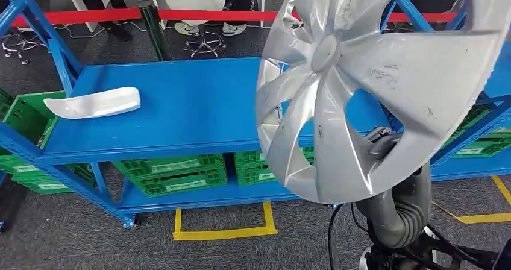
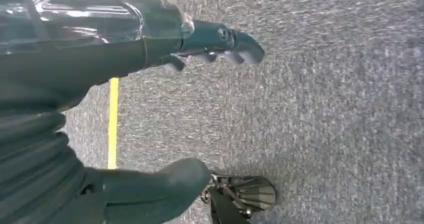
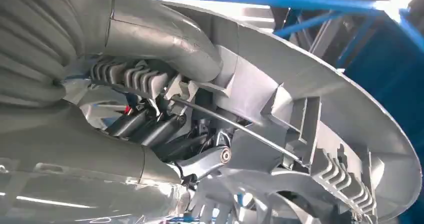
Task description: Take the parts from the cabinet and place them on the table.
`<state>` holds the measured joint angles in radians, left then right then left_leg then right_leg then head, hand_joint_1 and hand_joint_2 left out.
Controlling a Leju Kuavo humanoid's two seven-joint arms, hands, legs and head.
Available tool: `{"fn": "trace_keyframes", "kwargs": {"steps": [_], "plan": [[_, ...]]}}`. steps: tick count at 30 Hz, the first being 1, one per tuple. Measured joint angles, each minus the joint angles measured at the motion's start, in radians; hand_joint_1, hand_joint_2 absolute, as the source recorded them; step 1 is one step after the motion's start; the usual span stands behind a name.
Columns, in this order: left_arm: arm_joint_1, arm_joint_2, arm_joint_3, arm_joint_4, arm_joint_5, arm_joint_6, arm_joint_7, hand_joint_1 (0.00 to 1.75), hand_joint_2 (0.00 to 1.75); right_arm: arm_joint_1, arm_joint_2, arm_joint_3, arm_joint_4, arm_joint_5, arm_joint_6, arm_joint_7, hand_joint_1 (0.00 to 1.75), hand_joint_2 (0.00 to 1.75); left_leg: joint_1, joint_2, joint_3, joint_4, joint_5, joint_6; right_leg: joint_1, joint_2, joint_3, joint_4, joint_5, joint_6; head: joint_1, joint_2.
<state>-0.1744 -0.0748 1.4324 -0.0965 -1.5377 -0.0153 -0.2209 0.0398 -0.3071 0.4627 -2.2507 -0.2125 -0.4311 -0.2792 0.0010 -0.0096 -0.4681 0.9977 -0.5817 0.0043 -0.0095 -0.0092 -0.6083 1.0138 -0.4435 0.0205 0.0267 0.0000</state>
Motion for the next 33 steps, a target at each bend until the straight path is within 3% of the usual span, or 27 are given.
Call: {"fn": "trace_keyframes", "kwargs": {"steps": [1, 2, 3, 5, 6, 7, 8, 10, 11, 12, 13, 14, 16, 17, 19, 20, 21, 22, 23, 25, 26, 27, 28, 31, 32, 33], "plan": [[0.0, 0.0, 0.003, 0.0, 0.0, 0.0, 0.0, 0.0, 1.75, 0.0, -0.002, 0.0, -0.002, 0.0, 0.0, 0.0, 1.75, 1.75, 0.004, 0.001, -0.008, -0.007, 0.012, 0.01, 0.001, 0.002, -0.003, -0.002, 0.007, 0.006, -0.001, 0.0], [-0.003, -0.003, 0.007, 0.0, 0.0, 0.0, 0.0, 0.0, 1.75, 0.0, -0.005, -0.001, -0.003, 0.001, 0.0, 0.0, 1.75, 1.75, 0.008, 0.005, -0.019, -0.008, 0.026, 0.018, -0.002, 0.003, -0.014, 0.007, -0.016, 0.012, -0.004, 0.0], [-0.005, -0.002, 0.008, 0.0, 0.0, 0.0, 0.0, 0.0, 1.75, -0.001, -0.008, -0.003, -0.005, 0.001, 0.0, 0.0, 1.75, 1.75, 0.007, 0.004, -0.033, -0.008, 0.036, 0.026, -0.003, 0.003, -0.03, 0.045, -0.075, 0.016, 0.004, 0.0], [-0.004, -0.002, 0.01, 0.0, 0.003, 0.001, -0.004, 0.0, 1.75, -0.003, -0.011, -0.004, -0.006, 0.001, 0.0, 0.0, 1.75, 1.75, 0.004, 0.006, -0.059, -0.006, 0.057, 0.033, -0.003, 0.004, -0.059, 0.187, -0.194, 0.02, 0.017, 0.0], [-0.004, -0.002, 0.014, 0.0, 0.007, 0.003, -0.008, 0.0, 1.75, -0.003, -0.011, -0.004, -0.005, 0.001, 0.0, 0.0, 1.75, 1.75, 0.0, 0.007, -0.074, -0.006, 0.068, 0.035, -0.003, 0.004, -0.067, 0.254, -0.224, 0.02, 0.023, 0.0], [-0.004, -0.001, 0.016, 0.0, 0.009, 0.003, -0.011, 0.0, 1.75, -0.004, -0.011, -0.004, -0.005, 0.001, 0.0, 0.001, 1.75, 1.75, -0.004, 0.008, -0.088, -0.004, 0.077, 0.036, -0.003, 0.004, -0.064, 0.288, -0.223, 0.018, 0.027, 0.0], [-0.004, -0.001, 0.017, 0.0, 0.009, 0.005, -0.016, 0.0, 1.75, -0.005, -0.01, -0.004, -0.005, 0.001, 0.001, 0.001, 1.75, 1.75, -0.009, 0.008, -0.101, -0.003, 0.087, 0.037, -0.001, 0.004, -0.044, 0.282, -0.197, 0.013, 0.031, 0.0], [-0.004, -0.001, 0.019, 0.0, 0.013, 0.009, -0.032, 0.0, 1.75, -0.009, -0.01, -0.004, -0.005, 0.0, 0.007, 0.0, 1.75, 1.75, -0.019, 0.008, -0.122, -0.001, 0.103, 0.038, 0.007, 0.005, 0.05, 0.157, -0.122, -0.009, 0.04, 0.0], [-0.005, -0.002, 0.024, 0.0, 0.015, 0.01, -0.037, 0.0, 1.75, -0.013, -0.01, -0.004, -0.005, 0.0, 0.01, 0.0, 1.75, 1.75, -0.02, 0.008, -0.126, -0.001, 0.11, 0.038, 0.017, 0.007, 0.113, 0.061, -0.105, -0.029, 0.042, 0.0], [-0.005, -0.006, 0.027, 0.001, 0.016, 0.01, -0.039, 0.0, 1.75, -0.016, -0.01, -0.004, -0.007, -0.001, 0.011, 0.0, 1.75, 1.75, -0.023, 0.009, -0.13, 0.0, 0.116, 0.034, 0.031, 0.007, 0.166, -0.018, -0.12, -0.044, 0.04, 0.0], [-0.005, -0.005, 0.031, 0.001, 0.017, 0.012, -0.041, 0.0, 1.75, -0.019, -0.011, -0.004, -0.01, -0.001, 0.011, -0.001, 1.75, 1.75, -0.024, 0.012, -0.134, 0.0, 0.125, 0.03, 0.027, 0.004, 0.188, -0.066, -0.124, -0.045, 0.038, 0.0], [-0.005, -0.003, 0.034, 0.001, 0.018, 0.013, -0.042, 0.0, 1.75, -0.021, -0.01, -0.004, -0.01, 0.0, 0.013, -0.002, 1.75, 1.75, -0.021, 0.014, -0.14, 0.0, 0.134, 0.025, 0.033, 0.006, 0.183, -0.068, -0.122, -0.042, 0.036, 0.0], [-0.004, -0.001, 0.035, 0.001, 0.018, 0.015, -0.043, 0.0, 1.75, -0.023, -0.01, -0.004, -0.01, 0.0, 0.013, -0.003, 1.75, 1.75, -0.021, 0.019, -0.146, -0.002, 0.15, 0.015, 0.034, 0.006, 0.174, -0.079, -0.109, -0.051, 0.043, 0.0], [-0.005, 0.005, 0.038, 0.001, 0.018, 0.016, -0.043, 0.0, 1.75, -0.025, -0.01, -0.003, -0.01, -0.001, 0.013, -0.003, 1.75, 1.75, -0.02, 0.015, -0.155, 0.01, 0.131, 0.011, 0.022, -0.005, 0.172, -0.09, -0.093, -0.051, 0.044, 0.0], [-0.005, 0.005, 0.04, 0.002, 0.018, 0.017, -0.044, 0.0, 1.75, -0.025, -0.009, -0.002, -0.01, -0.002, 0.014, -0.006, 1.75, 1.75, -0.013, 0.008, -0.186, 0.099, 0.019, -0.004, 0.021, -0.004, 0.145, -0.086, -0.075, -0.064, 0.027, 0.0], [-0.005, 0.007, 0.041, 0.003, 0.018, 0.019, -0.044, 0.0, 1.75, -0.025, -0.009, -0.002, -0.01, -0.002, 0.015, -0.009, 1.75, 1.75, -0.006, 0.008, -0.204, 0.173, -0.038, -0.011, 0.021, -0.004, 0.129, -0.082, -0.066, -0.061, 0.02, 0.0], [-0.005, 0.01, 0.042, 0.003, 0.018, 0.019, -0.044, 0.0, 1.75, -0.025, -0.008, -0.001, -0.01, -0.002, 0.015, -0.012, 1.75, 1.75, 0.0, 0.008, -0.219, 0.25, -0.076, -0.019, 0.021, -0.004, 0.112, -0.078, -0.055, -0.059, 0.016, 0.0], [-0.005, 0.013, 0.042, 0.003, 0.018, 0.019, -0.042, 0.0, 1.75, -0.025, -0.009, 0.0, -0.01, -0.002, 0.015, -0.013, 1.75, 1.75, 0.004, 0.008, -0.225, 0.297, -0.077, -0.024, 0.02, -0.005, 0.094, -0.072, -0.047, -0.055, 0.013, 0.0], [-0.005, 0.014, 0.042, 0.003, 0.02, 0.019, -0.041, 0.0, 1.75, -0.025, -0.009, 0.0, -0.009, -0.003, 0.015, -0.013, 1.75, 1.75, 0.009, 0.008, -0.213, 0.308, -0.048, -0.03, 0.017, -0.006, 0.074, -0.063, -0.039, -0.052, 0.012, 0.0], [-0.005, 0.018, 0.047, 0.003, 0.021, 0.02, -0.039, 0.0, 1.75, -0.025, -0.009, 0.002, -0.009, -0.005, 0.015, -0.013, 1.75, 1.75, 0.015, 0.009, -0.14, 0.228, 0.03, -0.037, 0.011, -0.007, 0.037, -0.039, -0.029, -0.042, 0.01, 0.0], [-0.006, 0.019, 0.05, 0.003, 0.021, 0.02, -0.039, 0.0, 1.75, -0.025, -0.009, 0.002, -0.009, -0.005, 0.015, -0.013, 1.75, 1.75, 0.019, 0.01, -0.078, 0.146, 0.047, -0.04, 0.008, -0.007, 0.019, -0.025, -0.025, -0.036, 0.008, 0.0], [-0.008, 0.019, 0.052, 0.003, 0.021, 0.02, -0.039, 0.0, 1.75, -0.025, -0.009, 0.002, -0.01, -0.005, 0.015, -0.013, 1.75, 1.75, 0.023, 0.01, -0.016, 0.057, 0.017, -0.043, 0.01, -0.007, 0.006, -0.009, -0.023, -0.031, 0.006, 0.0], [-0.01, 0.021, 0.055, 0.003, 0.021, 0.02, -0.039, 0.0, 1.75, -0.027, -0.009, 0.002, -0.01, -0.005, 0.015, -0.013, 1.75, 1.75, 0.016, 0.006, 0.017, -0.003, -0.007, -0.033, 0.011, -0.008, -0.004, 0.001, -0.02, -0.026, 0.005, 0.0], [-0.01, 0.021, 0.06, 0.003, 0.024, 0.02, -0.039, 0.0, 1.75, -0.028, -0.009, 0.002, -0.01, 0.007, 0.019, -0.011, 1.75, 1.75, 0.009, 0.006, -0.001, -0.007, 0.0, -0.005, 0.007, -0.008, -0.009, -0.005, 0.004, -0.002, 0.01, 0.0], [-0.008, 0.018, 0.061, 0.003, 0.024, 0.019, -0.04, 0.0, 1.75, -0.028, -0.011, 0.002, -0.01, 0.015, 0.019, -0.008, 1.75, 1.75, 0.016, 0.007, -0.01, -0.013, 0.011, 0.007, 0.003, -0.005, -0.016, -0.001, 0.0, 0.003, 0.009, 0.0], [-0.009, 0.015, 0.064, 0.003, 0.023, 0.018, -0.04, 0.0, 1.75, -0.029, -0.011, 0.002, -0.011, 0.023, 0.018, -0.003, 1.75, 1.75, 0.016, 0.008, -0.017, -0.012, 0.02, 0.013, 0.002, -0.001, -0.025, 0.017, -0.037, 0.01, 0.01, 0.0]]}}
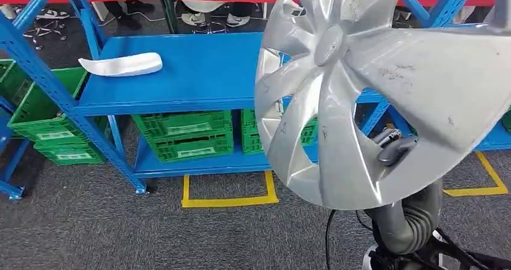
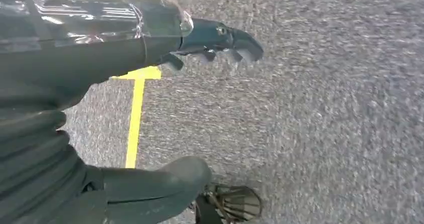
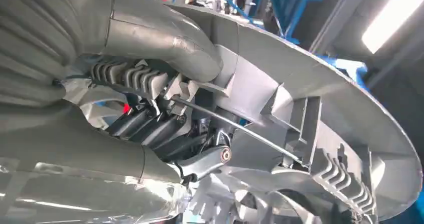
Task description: Take the parts from the cabinet and place them on the table.
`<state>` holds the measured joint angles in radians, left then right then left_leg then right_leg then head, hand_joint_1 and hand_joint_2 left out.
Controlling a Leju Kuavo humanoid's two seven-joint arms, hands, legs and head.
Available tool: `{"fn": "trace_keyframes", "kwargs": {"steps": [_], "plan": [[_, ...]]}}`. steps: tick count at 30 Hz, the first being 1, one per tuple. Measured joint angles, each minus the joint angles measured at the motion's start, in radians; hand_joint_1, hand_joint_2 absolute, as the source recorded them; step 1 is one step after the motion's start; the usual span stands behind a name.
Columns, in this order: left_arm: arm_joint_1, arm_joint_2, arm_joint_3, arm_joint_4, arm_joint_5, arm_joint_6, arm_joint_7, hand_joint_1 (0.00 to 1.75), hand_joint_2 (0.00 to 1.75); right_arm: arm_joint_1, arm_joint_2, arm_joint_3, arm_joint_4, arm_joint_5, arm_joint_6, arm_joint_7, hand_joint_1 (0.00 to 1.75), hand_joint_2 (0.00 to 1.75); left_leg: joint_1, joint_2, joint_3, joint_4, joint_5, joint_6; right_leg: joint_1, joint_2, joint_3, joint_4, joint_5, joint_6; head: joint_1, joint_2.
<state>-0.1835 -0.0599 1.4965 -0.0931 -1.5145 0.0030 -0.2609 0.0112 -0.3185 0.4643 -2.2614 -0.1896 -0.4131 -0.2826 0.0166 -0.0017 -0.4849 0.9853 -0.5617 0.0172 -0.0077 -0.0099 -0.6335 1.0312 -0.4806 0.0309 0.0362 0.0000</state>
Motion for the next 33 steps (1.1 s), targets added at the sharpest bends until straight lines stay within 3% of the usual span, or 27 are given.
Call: {"fn": "trace_keyframes", "kwargs": {"steps": [2, 3, 4, 5, 6, 8, 9, 10, 13, 14, 15, 16, 18, 19, 20, 21, 22, 23, 24, 25, 26, 28, 29, 30, 31, 33], "plan": [[0.0, -0.004, 0.002, 0.0, -0.004, 0.0, -0.005, 0.0, 1.75, 0.0, -0.002, -0.003, 0.0, 0.013, -0.003, 0.011, 1.75, 1.75, -0.001, 0.001, -0.02, 0.0, 0.016, 0.01, -0.002, 0.001, -0.029, 0.117, -0.117, 0.009, 0.013, 0.0], [0.0, -0.007, 0.002, 0.0, -0.007, -0.001, -0.005, 0.0, 1.75, 0.002, -0.002, -0.003, 0.0, 0.017, -0.006, 0.013, 1.75, 1.75, -0.002, 0.0, -0.03, 0.001, 0.026, 0.012, -0.002, 0.001, -0.046, 0.193, -0.16, 0.012, 0.017, 0.0], [0.001, -0.011, 0.002, 0.0, -0.012, -0.002, -0.004, 0.0, 1.75, 0.002, -0.002, -0.003, 0.0, 0.022, -0.009, 0.014, 1.75, 1.75, -0.004, 0.0, -0.042, 0.002, 0.035, 0.012, -0.002, 0.002, -0.057, 0.253, -0.174, 0.013, 0.021, 0.0], [0.003, -0.013, 0.002, 0.0, -0.015, -0.002, -0.002, 0.0, 1.75, 0.002, -0.002, -0.003, 0.001, 0.024, -0.013, 0.014, 1.75, 1.75, -0.006, 0.0, -0.054, 0.003, 0.044, 0.012, -0.002, 0.002, -0.053, 0.274, -0.157, 0.012, 0.027, 0.0], [0.005, -0.016, 0.002, 0.0, -0.018, -0.002, 0.0, 0.0, 1.75, 0.002, -0.002, -0.003, 0.001, 0.027, -0.018, 0.014, 1.75, 1.75, -0.008, 0.001, -0.064, 0.003, 0.051, 0.011, -0.001, 0.003, -0.031, 0.256, -0.122, 0.008, 0.03, 0.0], [0.005, -0.021, 0.002, 0.0, -0.022, -0.002, 0.001, 0.0, 1.75, 0.002, -0.002, -0.004, 0.001, 0.03, -0.024, 0.013, 1.75, 1.75, -0.012, 0.0, -0.075, 0.003, 0.061, 0.008, 0.002, 0.004, 0.066, 0.113, -0.058, -0.007, 0.039, 0.0], [0.005, -0.024, 0.002, 0.0, -0.024, -0.002, 0.001, 0.0, 1.75, 0.002, -0.002, -0.005, 0.0, 0.03, -0.027, 0.013, 1.75, 1.75, -0.011, 0.001, -0.075, 0.003, 0.064, 0.006, 0.007, 0.006, 0.127, 0.019, -0.046, -0.02, 0.042, 0.0], [0.004, -0.026, 0.002, 0.0, -0.025, -0.002, 0.001, 0.0, 1.75, 0.002, -0.002, -0.005, 0.0, 0.031, -0.028, 0.013, 1.75, 1.75, -0.018, 0.002, -0.078, 0.007, 0.067, 0.001, 0.012, 0.005, 0.17, -0.047, -0.054, -0.031, 0.044, 0.0], [0.005, -0.026, 0.002, 0.0, -0.027, -0.002, 0.001, 0.0, 1.75, 0.002, -0.002, -0.005, 0.0, 0.032, -0.031, 0.008, 1.75, 1.75, -0.016, 0.01, -0.084, 0.005, 0.08, -0.017, 0.014, 0.004, 0.17, -0.067, -0.059, -0.034, 0.047, 0.0], [0.004, -0.026, 0.002, 0.0, -0.028, -0.002, 0.001, 0.0, 1.75, 0.002, -0.002, -0.005, 0.0, 0.031, -0.031, 0.004, 1.75, 1.75, -0.021, 0.011, -0.089, 0.008, 0.08, -0.022, 0.006, 0.003, 0.175, -0.092, -0.057, -0.037, 0.047, 0.0], [0.004, -0.026, 0.002, 0.0, -0.029, -0.002, 0.0, 0.0, 1.75, 0.003, -0.001, -0.004, 0.0, 0.03, -0.031, 0.001, 1.75, 1.75, -0.018, 0.008, -0.1, 0.026, 0.057, -0.027, 0.002, -0.003, 0.174, -0.095, -0.051, -0.042, 0.039, 0.0], [0.004, -0.026, 0.002, 0.0, -0.031, -0.002, 0.0, 0.0, 1.75, 0.003, -0.001, -0.005, 0.0, 0.029, -0.032, 0.0, 1.75, 1.75, -0.015, 0.004, -0.121, 0.078, 0.015, -0.034, 0.002, -0.002, 0.169, -0.095, -0.047, -0.048, 0.027, 0.0], [0.005, -0.027, 0.002, 0.001, -0.033, -0.002, 0.0, 0.0, 1.75, 0.005, -0.001, -0.004, 0.001, 0.036, -0.036, -0.002, 1.75, 1.75, -0.01, 0.0, -0.186, 0.237, -0.068, -0.042, 0.004, -0.003, 0.158, -0.089, -0.045, -0.05, 0.01, 0.0], [0.006, -0.027, 0.002, 0.001, -0.033, -0.002, 0.001, 0.0, 1.75, 0.005, -0.001, -0.003, 0.001, 0.048, -0.042, -0.002, 1.75, 1.75, -0.009, 0.0, -0.211, 0.3, -0.089, -0.045, 0.006, -0.004, 0.153, -0.085, -0.044, -0.051, 0.006, 0.0], [0.006, -0.027, 0.002, 0.001, -0.034, -0.002, 0.001, 0.0, 1.75, 0.006, -0.001, -0.003, 0.001, 0.058, -0.045, -0.002, 1.75, 1.75, -0.008, 0.0, -0.218, 0.324, -0.086, -0.047, 0.006, -0.004, 0.148, -0.08, -0.044, -0.05, 0.004, 0.0], [0.007, -0.026, 0.002, 0.001, -0.034, -0.002, 0.002, 0.0, 1.75, 0.007, -0.001, -0.003, 0.001, 0.065, -0.045, -0.002, 1.75, 1.75, -0.008, 0.001, -0.199, 0.298, -0.058, -0.047, 0.006, -0.004, 0.145, -0.074, -0.045, -0.05, 0.002, 0.0], [0.006, -0.026, 0.002, 0.001, -0.034, -0.002, 0.002, 0.0, 1.75, 0.007, -0.001, -0.003, 0.001, 0.067, -0.045, -0.002, 1.75, 1.75, -0.008, 0.001, -0.163, 0.237, -0.018, -0.046, 0.006, -0.004, 0.144, -0.069, -0.046, -0.048, 0.0, 0.0], [0.006, -0.026, 0.002, 0.001, -0.035, -0.002, 0.002, 0.0, 1.75, 0.007, 0.0, -0.003, 0.001, 0.069, -0.047, -0.002, 1.75, 1.75, -0.008, 0.002, -0.11, 0.144, 0.027, -0.044, 0.006, -0.004, 0.145, -0.064, -0.049, -0.045, -0.002, 0.0], [0.006, -0.026, 0.002, 0.001, -0.035, -0.002, 0.002, 0.0, 1.75, 0.006, 0.002, -0.003, 0.001, 0.071, -0.047, -0.002, 1.75, 1.75, -0.008, 0.006, -0.068, 0.063, 0.05, -0.04, 0.006, -0.005, 0.144, -0.058, -0.054, -0.041, -0.005, 0.0], [0.006, -0.026, 0.002, 0.001, -0.035, -0.002, 0.003, 0.0, 1.75, 0.006, 0.002, -0.002, 0.001, 0.073, -0.047, -0.002, 1.75, 1.75, -0.022, 0.052, -0.053, 0.043, 0.033, -0.034, 0.015, -0.01, 0.14, -0.051, -0.057, -0.037, -0.009, 0.0], [0.003, -0.026, 0.002, 0.001, -0.035, -0.002, 0.004, 0.0, 1.75, 0.006, 0.003, -0.002, 0.001, 0.082, -0.05, -0.001, 1.75, 1.75, -0.021, 0.051, -0.058, 0.041, 0.038, -0.022, 0.016, -0.011, 0.136, -0.049, -0.056, -0.035, -0.011, 0.0], [0.001, -0.026, 0.002, 0.001, -0.036, -0.002, 0.006, 0.0, 1.75, 0.006, 0.003, -0.002, 0.001, 0.101, -0.057, 0.005, 1.75, 1.75, -0.019, 0.037, -0.065, 0.033, 0.032, -0.013, 0.016, -0.023, 0.131, -0.045, -0.055, -0.03, -0.009, 0.0], [0.003, -0.027, 0.002, 0.001, -0.036, -0.002, 0.006, 0.0, 1.75, 0.006, 0.003, -0.002, 0.0, 0.109, -0.058, 0.012, 1.75, 1.75, -0.015, 0.029, -0.066, 0.027, 0.036, -0.006, 0.016, -0.029, 0.131, -0.044, -0.058, -0.025, -0.007, 0.0], [0.004, -0.029, 0.002, 0.001, -0.038, -0.002, 0.006, 0.0, 1.75, 0.005, 0.003, -0.002, 0.0, 0.114, -0.059, 0.015, 1.75, 1.75, -0.01, 0.023, -0.065, 0.024, 0.04, 0.001, 0.014, -0.021, 0.127, -0.035, -0.074, -0.017, -0.007, 0.0], [0.003, -0.028, 0.002, 0.001, -0.039, -0.001, 0.006, 0.0, 1.75, 0.004, 0.003, -0.001, 0.0, 0.12, -0.06, 0.019, 1.75, 1.75, -0.009, 0.015, -0.069, 0.024, 0.044, 0.007, 0.012, -0.006, 0.109, 0.006, -0.107, -0.01, 0.001, 0.0], [0.003, -0.028, 0.002, 0.0, -0.039, -0.001, 0.008, 0.0, 1.75, 0.003, 0.003, 0.001, 0.0, 0.137, -0.061, 0.024, 1.75, 1.75, -0.01, 0.002, -0.078, 0.024, 0.048, 0.012, 0.006, 0.001, 0.042, 0.161, -0.187, -0.003, 0.016, 0.0]]}}
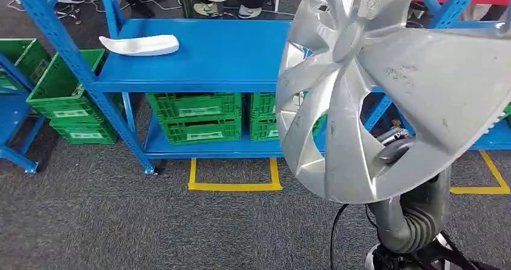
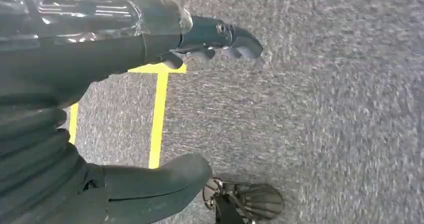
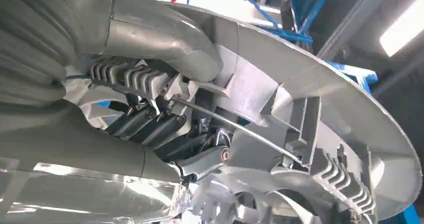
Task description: Take the parts from the cabinet and place them on the table.
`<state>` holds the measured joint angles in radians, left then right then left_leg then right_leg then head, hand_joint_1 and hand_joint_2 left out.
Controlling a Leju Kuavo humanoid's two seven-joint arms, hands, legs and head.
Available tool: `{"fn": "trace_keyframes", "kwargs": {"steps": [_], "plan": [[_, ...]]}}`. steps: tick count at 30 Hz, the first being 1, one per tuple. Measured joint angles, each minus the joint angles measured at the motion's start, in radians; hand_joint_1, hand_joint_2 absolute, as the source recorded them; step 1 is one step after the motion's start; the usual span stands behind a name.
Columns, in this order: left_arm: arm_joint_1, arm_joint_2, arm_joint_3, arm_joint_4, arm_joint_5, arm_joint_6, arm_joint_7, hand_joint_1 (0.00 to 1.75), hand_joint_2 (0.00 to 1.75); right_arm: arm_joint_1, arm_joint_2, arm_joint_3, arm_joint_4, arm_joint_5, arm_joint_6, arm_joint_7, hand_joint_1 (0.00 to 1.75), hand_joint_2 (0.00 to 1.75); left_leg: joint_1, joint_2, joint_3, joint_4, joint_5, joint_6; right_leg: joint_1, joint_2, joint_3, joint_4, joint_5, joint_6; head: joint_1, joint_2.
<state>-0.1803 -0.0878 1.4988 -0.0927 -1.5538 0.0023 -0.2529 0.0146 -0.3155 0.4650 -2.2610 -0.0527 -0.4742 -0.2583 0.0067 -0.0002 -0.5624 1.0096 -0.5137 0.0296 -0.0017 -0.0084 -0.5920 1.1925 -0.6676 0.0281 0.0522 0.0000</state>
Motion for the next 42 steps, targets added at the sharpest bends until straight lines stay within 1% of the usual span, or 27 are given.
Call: {"fn": "trace_keyframes", "kwargs": {"steps": [2, 3, 5, 6, 7, 11, 12, 13, 14, 16, 17, 18, 20, 21, 22, 23, 27, 29, 30, 32, 33, 34, 36, 37, 38, 41, 42], "plan": [[0.003, 0.0, 0.0, 0.0, -0.003, 0.0, 0.005, 0.0, 1.75, 0.0, 0.0, 0.002, 0.0, 0.014, 0.0, 0.007, 1.75, 1.75, -0.001, -0.014, -0.004, 0.001, 0.003, 0.002, -0.001, 0.001, -0.048, 0.106, -0.028, 0.002, 0.007, 0.0], [0.004, 0.0, 0.0, 0.0, -0.004, 0.0, 0.008, 0.0, 1.75, 0.0, 0.0, 0.002, 0.0, 0.021, 0.0, 0.012, 1.75, 1.75, -0.001, -0.022, -0.003, 0.001, 0.003, 0.001, -0.001, 0.002, -0.041, 0.091, -0.002, 0.0, 0.01, 0.0], [0.003, -0.001, 0.001, 0.0, -0.006, -0.001, 0.008, 0.0, 1.75, -0.002, 0.0, 0.002, -0.002, 0.032, 0.0, 0.021, 1.75, 1.75, -0.002, -0.042, 0.0, 0.001, 0.005, -0.002, -0.001, 0.015, 0.02, -0.047, 0.093, -0.009, 0.015, 0.0], [0.002, -0.001, 0.001, 0.0, -0.006, -0.001, 0.008, 0.0, 1.75, -0.002, 0.0, 0.002, -0.005, 0.035, -0.001, 0.021, 1.75, 1.75, -0.002, -0.054, 0.003, 0.001, 0.006, -0.004, -0.001, 0.047, 0.061, -0.142, 0.144, -0.019, 0.019, 0.0], [0.001, -0.004, 0.001, 0.0, -0.006, -0.001, 0.008, 0.0, 1.75, -0.002, 0.0, 0.002, -0.008, 0.036, -0.001, 0.021, 1.75, 1.75, -0.001, -0.059, -0.001, 0.0, 0.009, -0.009, -0.003, 0.091, 0.082, -0.179, 0.136, -0.029, 0.018, 0.0], [0.002, -0.006, 0.001, 0.0, -0.01, -0.001, 0.008, 0.0, 1.75, -0.007, 0.0, 0.002, -0.018, 0.042, -0.001, 0.026, 1.75, 1.75, 0.003, -0.103, -0.024, 0.0, 0.027, -0.038, 0.002, 0.052, 0.081, -0.202, 0.142, -0.034, 0.024, 0.0], [0.002, -0.004, 0.001, 0.0, -0.011, -0.001, 0.008, 0.0, 1.75, -0.011, 0.0, 0.003, -0.019, 0.042, -0.001, 0.027, 1.75, 1.75, 0.002, -0.086, -0.035, 0.008, 0.017, -0.04, -0.01, 0.031, 0.088, -0.226, 0.146, -0.038, 0.022, 0.0], [0.002, -0.005, 0.001, 0.0, -0.013, -0.001, 0.007, 0.0, 1.75, -0.01, 0.0, 0.003, -0.019, 0.042, -0.002, 0.029, 1.75, 1.75, -0.007, -0.022, -0.048, 0.033, -0.007, -0.044, -0.007, 0.022, 0.088, -0.231, 0.149, -0.042, 0.017, 0.0], [0.001, -0.006, 0.002, 0.0, -0.014, -0.001, 0.007, 0.0, 1.75, -0.011, 0.0, 0.003, -0.022, 0.042, -0.002, 0.03, 1.75, 1.75, -0.002, 0.0, -0.077, 0.096, -0.048, -0.05, -0.007, 0.01, 0.087, -0.231, 0.151, -0.044, 0.003, 0.0], [0.001, -0.006, 0.003, 0.001, -0.014, -0.001, 0.005, 0.0, 1.75, -0.009, 0.0, 0.003, -0.022, 0.042, -0.005, 0.03, 1.75, 1.75, 0.005, 0.004, -0.144, 0.248, -0.114, -0.059, -0.004, -0.016, 0.085, -0.229, 0.15, -0.045, -0.007, 0.0], [0.002, -0.006, 0.004, 0.001, -0.014, -0.001, 0.005, 0.0, 1.75, -0.008, 0.0, 0.003, -0.022, 0.042, -0.005, 0.031, 1.75, 1.75, 0.005, 0.003, -0.166, 0.297, -0.125, -0.063, -0.004, -0.028, 0.084, -0.226, 0.149, -0.046, -0.011, 0.0], [0.003, -0.006, 0.007, 0.001, -0.014, -0.001, 0.005, 0.0, 1.75, -0.007, 0.0, 0.003, -0.022, 0.042, -0.005, 0.031, 1.75, 1.75, 0.005, 0.003, -0.164, 0.298, -0.111, -0.065, -0.004, -0.04, 0.082, -0.223, 0.148, -0.045, -0.013, 0.0], [0.004, -0.005, 0.01, 0.001, -0.014, 0.0, 0.005, 0.0, 1.75, -0.004, 0.0, 0.004, -0.022, 0.042, -0.008, 0.031, 1.75, 1.75, 0.005, 0.012, -0.099, 0.184, -0.045, -0.064, -0.003, -0.059, 0.08, -0.216, 0.144, -0.042, -0.019, 0.0], [0.003, -0.003, 0.011, 0.001, -0.014, 0.0, 0.006, 0.0, 1.75, -0.004, 0.0, 0.004, -0.022, 0.042, -0.008, 0.031, 1.75, 1.75, 0.002, 0.036, -0.035, 0.073, 0.003, -0.059, -0.003, -0.068, 0.081, -0.211, 0.139, -0.038, -0.021, 0.0], [0.002, -0.003, 0.015, 0.001, -0.014, 0.0, 0.008, 0.0, 1.75, -0.004, 0.0, 0.004, -0.022, 0.042, -0.01, 0.031, 1.75, 1.75, -0.006, 0.088, -0.002, 0.003, -0.007, -0.05, -0.001, -0.077, 0.082, -0.206, 0.135, -0.034, -0.022, 0.0], [0.002, -0.004, 0.016, 0.001, -0.014, 0.0, 0.009, 0.0, 1.75, -0.005, 0.0, 0.005, -0.022, 0.043, -0.011, 0.031, 1.75, 1.75, -0.008, 0.111, -0.005, 0.01, -0.002, -0.041, 0.004, -0.081, 0.081, -0.206, 0.134, -0.031, -0.02, 0.0], [0.001, -0.003, 0.017, 0.001, -0.014, 0.0, 0.013, 0.0, 1.75, -0.003, 0.0, 0.006, -0.025, 0.045, -0.013, 0.031, 1.75, 1.75, -0.01, 0.065, -0.013, -0.003, 0.011, -0.015, 0.003, -0.115, 0.083, -0.206, 0.13, -0.012, -0.021, 0.0], [0.0, -0.003, 0.017, 0.0, -0.014, 0.0, 0.014, 0.0, 1.75, -0.001, 0.0, 0.006, -0.026, 0.045, -0.014, 0.031, 1.75, 1.75, -0.002, 0.039, -0.015, -0.005, 0.019, -0.005, -0.005, -0.028, 0.059, -0.143, 0.071, 0.0, -0.011, 0.0], [-0.001, -0.003, 0.017, 0.0, -0.014, 0.001, 0.014, 0.0, 1.75, 0.002, 0.0, 0.006, -0.026, 0.045, -0.014, 0.031, 1.75, 1.75, -0.002, 0.026, -0.016, -0.005, 0.021, -0.002, -0.007, -0.008, 0.031, -0.072, 0.031, 0.001, -0.002, 0.0], [-0.001, -0.003, 0.017, 0.0, -0.014, 0.001, 0.014, 0.0, 1.75, 0.005, 0.0, 0.007, -0.027, 0.045, -0.016, 0.031, 1.75, 1.75, -0.003, -0.005, -0.019, -0.004, 0.023, 0.0, -0.007, 0.003, -0.037, 0.087, -0.032, 0.004, 0.005, 0.0], [0.0, -0.003, 0.017, 0.0, -0.014, 0.001, 0.015, 0.0, 1.75, 0.006, 0.0, 0.008, -0.027, 0.045, -0.016, 0.031, 1.75, 1.75, -0.003, -0.022, -0.02, -0.004, 0.024, 0.001, -0.008, 0.004, -0.05, 0.114, -0.029, 0.005, 0.008, 0.0], [0.001, -0.003, 0.017, 0.0, -0.014, 0.001, 0.015, 0.0, 1.75, 0.007, 0.0, 0.01, -0.027, 0.045, -0.016, 0.031, 1.75, 1.75, -0.003, -0.037, -0.019, -0.004, 0.025, 0.0, -0.008, 0.004, -0.04, 0.092, -0.002, 0.003, 0.01, 0.0], [0.001, -0.004, 0.017, 0.0, -0.014, 0.001, 0.015, 0.0, 1.75, 0.007, 0.0, 0.013, -0.027, 0.045, -0.019, 0.031, 1.75, 1.75, -0.003, -0.069, -0.016, -0.003, 0.028, -0.004, -0.008, 0.017, 0.025, -0.062, 0.099, -0.005, 0.018, 0.0], [0.001, -0.005, 0.017, 0.0, -0.014, 0.001, 0.014, 0.0, 1.75, 0.007, 0.0, 0.013, -0.027, 0.045, -0.021, 0.031, 1.75, 1.75, -0.003, -0.081, -0.015, -0.003, 0.029, -0.006, -0.008, 0.047, 0.063, -0.154, 0.145, -0.011, 0.023, 0.0], [0.001, -0.006, 0.017, 0.0, -0.014, 0.002, 0.014, 0.0, 1.75, 0.007, 0.0, 0.013, -0.027, 0.045, -0.022, 0.031, 1.75, 1.75, -0.008, -0.093, -0.019, -0.001, 0.03, -0.013, -0.009, 0.081, 0.078, -0.184, 0.135, -0.019, 0.022, 0.0], [0.003, -0.006, 0.017, 0.0, -0.014, 0.004, 0.014, 0.0, 1.75, 0.006, 0.0, 0.016, -0.029, 0.042, -0.023, 0.031, 1.75, 1.75, 0.002, -0.118, -0.043, -0.001, 0.045, -0.035, -0.006, 0.063, 0.074, -0.202, 0.134, -0.024, 0.024, 0.0], [0.006, -0.004, 0.017, 0.0, -0.014, 0.004, 0.014, 0.0, 1.75, 0.006, 0.0, 0.018, -0.029, 0.042, -0.023, 0.031, 1.75, 1.75, -0.002, -0.126, -0.047, -0.003, 0.048, -0.042, -0.011, 0.049, 0.076, -0.21, 0.14, -0.032, 0.02, 0.0]]}}
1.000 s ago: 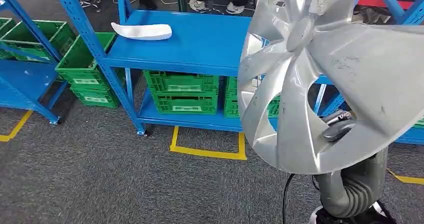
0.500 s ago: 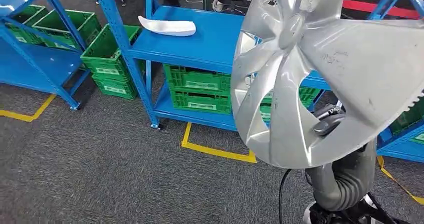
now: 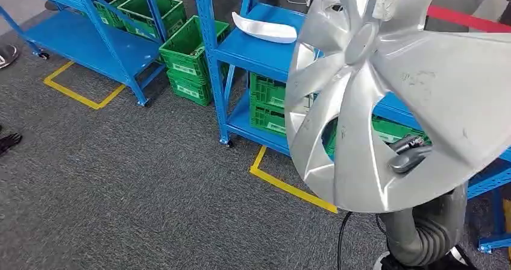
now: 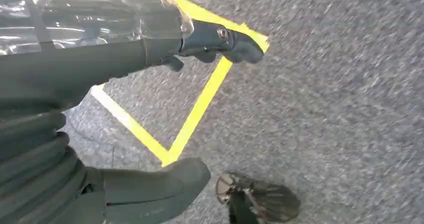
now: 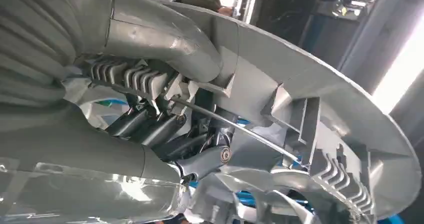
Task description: Take the parts from the cabinet and place them on the table.
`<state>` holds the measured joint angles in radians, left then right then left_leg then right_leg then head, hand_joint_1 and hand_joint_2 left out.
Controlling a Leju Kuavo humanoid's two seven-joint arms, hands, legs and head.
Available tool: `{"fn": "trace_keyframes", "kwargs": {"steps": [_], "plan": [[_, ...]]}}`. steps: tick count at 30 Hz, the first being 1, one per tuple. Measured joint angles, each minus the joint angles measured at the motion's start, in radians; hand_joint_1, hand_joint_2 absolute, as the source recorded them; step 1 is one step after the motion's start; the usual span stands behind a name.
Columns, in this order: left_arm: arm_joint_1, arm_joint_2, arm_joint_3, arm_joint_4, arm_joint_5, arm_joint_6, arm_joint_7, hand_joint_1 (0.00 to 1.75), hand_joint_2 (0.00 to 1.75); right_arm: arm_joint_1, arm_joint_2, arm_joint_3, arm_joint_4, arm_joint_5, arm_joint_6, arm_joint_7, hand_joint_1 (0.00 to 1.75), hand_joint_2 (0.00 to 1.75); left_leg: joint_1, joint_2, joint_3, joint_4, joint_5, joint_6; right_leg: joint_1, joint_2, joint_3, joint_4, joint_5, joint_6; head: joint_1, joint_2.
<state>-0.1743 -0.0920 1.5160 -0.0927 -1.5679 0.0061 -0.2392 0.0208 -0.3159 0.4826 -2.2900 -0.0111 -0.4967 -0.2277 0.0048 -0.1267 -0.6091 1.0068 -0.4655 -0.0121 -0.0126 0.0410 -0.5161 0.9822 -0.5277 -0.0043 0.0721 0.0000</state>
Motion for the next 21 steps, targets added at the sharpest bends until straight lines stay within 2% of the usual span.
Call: {"fn": "trace_keyframes", "kwargs": {"steps": [1, 2, 3, 4, 5, 6, 7, 8, 9, 10, 11, 12, 14, 16, 17, 18, 19, 20, 21], "plan": [[0.002, 0.003, 0.0, 0.0, 0.0, 0.0, 0.0, 0.0, 1.75, -0.004, 0.0, 0.001, 0.0, -0.001, -0.002, 0.0, 1.75, 1.75, -0.004, 0.071, -0.003, 0.008, -0.013, -0.003, -0.003, -0.012, 0.003, -0.008, 0.006, -0.006, -0.002, 0.0], [0.001, 0.002, 0.001, 0.0, 0.0, 0.0, 0.0, 0.0, 1.75, -0.001, 0.0, 0.001, 0.001, -0.001, -0.003, 0.0, 1.75, 1.75, -0.008, 0.13, -0.014, 0.032, -0.033, -0.009, 0.0, -0.022, 0.004, -0.009, 0.007, -0.007, -0.012, 0.0], [0.0, 0.002, 0.001, 0.0, 0.0, 0.0, 0.0, 0.0, 1.75, -0.001, 0.0, 0.001, -0.001, -0.001, -0.003, 0.0, 1.75, 1.75, -0.002, 0.144, -0.041, 0.091, -0.074, -0.013, 0.002, -0.035, 0.003, -0.008, 0.007, -0.013, -0.024, 0.0], [-0.003, 0.002, 0.001, 0.001, 0.0, 0.0, 0.0, 0.0, 1.75, -0.001, 0.0, 0.001, -0.001, -0.002, -0.003, 0.0, 1.75, 1.75, 0.004, 0.143, -0.073, 0.165, -0.111, -0.017, 0.004, -0.047, 0.002, -0.007, 0.007, -0.014, -0.03, 0.0], [-0.003, 0.001, 0.002, 0.001, 0.0, 0.0, -0.002, 0.0, 1.75, -0.003, 0.0, 0.001, -0.001, -0.004, -0.003, 0.0, 1.75, 1.75, 0.007, 0.141, -0.104, 0.235, -0.139, -0.02, 0.004, -0.061, 0.002, -0.006, 0.006, -0.014, -0.032, 0.0], [-0.003, 0.001, 0.005, 0.001, 0.0, 0.0, -0.005, 0.0, 1.75, -0.003, 0.0, 0.001, 0.0, -0.01, -0.003, 0.0, 1.75, 1.75, 0.008, 0.139, -0.12, 0.273, -0.145, -0.022, 0.004, -0.074, 0.002, -0.005, 0.005, -0.015, -0.034, 0.0], [-0.003, 0.002, 0.007, 0.001, 0.0, 0.0, -0.007, 0.0, 1.75, -0.003, 0.0, 0.001, 0.0, -0.013, -0.002, 0.0, 1.75, 1.75, 0.008, 0.138, -0.113, 0.264, -0.128, -0.022, 0.004, -0.085, 0.001, -0.004, 0.005, -0.015, -0.037, 0.0], [-0.003, 0.002, 0.008, 0.001, 0.0, 0.0, -0.007, 0.0, 1.75, -0.004, 0.0, 0.002, 0.001, -0.014, 0.0, 0.003, 1.75, 1.75, 0.009, 0.139, -0.086, 0.216, -0.095, -0.022, 0.004, -0.097, 0.002, -0.003, 0.003, -0.013, -0.042, 0.0], [-0.003, 0.003, 0.008, 0.001, 0.0, 0.0, -0.007, 0.0, 1.75, -0.006, 0.0, 0.001, 0.001, -0.015, 0.0, 0.009, 1.75, 1.75, 0.009, 0.147, -0.045, 0.144, -0.058, -0.019, 0.004, -0.107, 0.003, -0.001, 0.001, -0.01, -0.043, 0.0], [-0.003, 0.003, 0.008, 0.001, 0.0, 0.0, -0.005, 0.0, 1.75, -0.008, 0.0, 0.001, 0.0, -0.015, 0.0, 0.014, 1.75, 1.75, 0.007, 0.176, 0.0, 0.068, -0.027, -0.014, 0.005, -0.116, 0.005, 0.001, -0.002, -0.006, -0.045, 0.0], [-0.005, 0.003, 0.008, 0.001, 0.0, 0.0, -0.001, 0.0, 1.75, -0.008, 0.0, 0.0, -0.003, -0.014, -0.002, 0.019, 1.75, 1.75, -0.003, 0.226, 0.022, 0.021, -0.034, -0.011, 0.009, -0.125, 0.004, 0.003, -0.005, 0.0, -0.047, 0.0], [-0.008, 0.003, 0.008, 0.001, 0.0, 0.0, 0.002, 0.0, 1.75, -0.007, 0.0, 0.0, -0.007, -0.013, -0.004, 0.022, 1.75, 1.75, -0.006, 0.217, 0.024, 0.009, -0.03, 0.0, 0.014, -0.132, 0.001, 0.01, -0.01, 0.007, -0.051, 0.0], [-0.007, 0.003, 0.008, 0.001, 0.0, 0.0, 0.005, 0.0, 1.75, -0.008, -0.001, 0.0, -0.009, -0.012, -0.006, 0.025, 1.75, 1.75, -0.011, 0.192, 0.015, 0.013, -0.029, 0.009, 0.013, -0.158, 0.004, 0.005, -0.009, 0.014, -0.046, 0.0], [-0.005, 0.002, 0.008, 0.001, 0.0, -0.001, 0.019, 0.0, 1.75, -0.008, -0.002, 0.0, -0.011, -0.005, -0.01, 0.032, 1.75, 1.75, -0.006, 0.167, 0.02, -0.002, -0.017, 0.027, 0.014, -0.178, 0.007, 0.004, -0.021, 0.027, -0.048, 0.0], [-0.005, 0.001, 0.008, 0.001, 0.0, -0.002, 0.027, 0.0, 1.75, -0.008, -0.002, 0.0, -0.012, 0.002, -0.014, 0.039, 1.75, 1.75, -0.002, 0.154, 0.019, -0.002, -0.015, 0.031, 0.01, -0.131, 0.005, 0.022, -0.041, 0.032, -0.043, 0.0], [-0.007, 0.002, 0.008, 0.0, 0.0, -0.002, 0.038, 0.0, 1.75, -0.006, -0.005, 0.0, -0.015, 0.011, -0.018, 0.047, 1.75, 1.75, -0.001, 0.14, 0.017, -0.002, -0.013, 0.036, 0.006, -0.084, -0.022, 0.087, -0.084, 0.034, -0.035, 0.0], [-0.008, 0.001, 0.008, 0.0, 0.0, -0.001, 0.047, 0.0, 1.75, -0.005, -0.008, 0.001, -0.016, 0.022, -0.021, 0.055, 1.75, 1.75, -0.003, 0.126, 0.016, -0.002, -0.011, 0.039, 0.004, -0.061, -0.061, 0.173, -0.125, 0.035, -0.027, 0.0], [-0.008, 0.001, 0.008, 0.0, 0.0, 0.0, 0.054, 0.0, 1.75, -0.006, -0.011, 0.001, -0.018, 0.03, -0.023, 0.064, 1.75, 1.75, -0.005, 0.113, 0.015, -0.002, -0.01, 0.04, 0.004, -0.051, -0.096, 0.25, -0.155, 0.036, -0.021, 0.0], [-0.006, 0.002, 0.008, 0.0, 0.001, 0.0, 0.055, 0.0, 1.75, -0.007, -0.013, 0.002, -0.018, 0.036, -0.024, 0.073, 1.75, 1.75, -0.007, 0.099, 0.015, -0.002, -0.009, 0.042, 0.004, -0.047, -0.122, 0.301, -0.165, 0.035, -0.017, 0.0]]}}
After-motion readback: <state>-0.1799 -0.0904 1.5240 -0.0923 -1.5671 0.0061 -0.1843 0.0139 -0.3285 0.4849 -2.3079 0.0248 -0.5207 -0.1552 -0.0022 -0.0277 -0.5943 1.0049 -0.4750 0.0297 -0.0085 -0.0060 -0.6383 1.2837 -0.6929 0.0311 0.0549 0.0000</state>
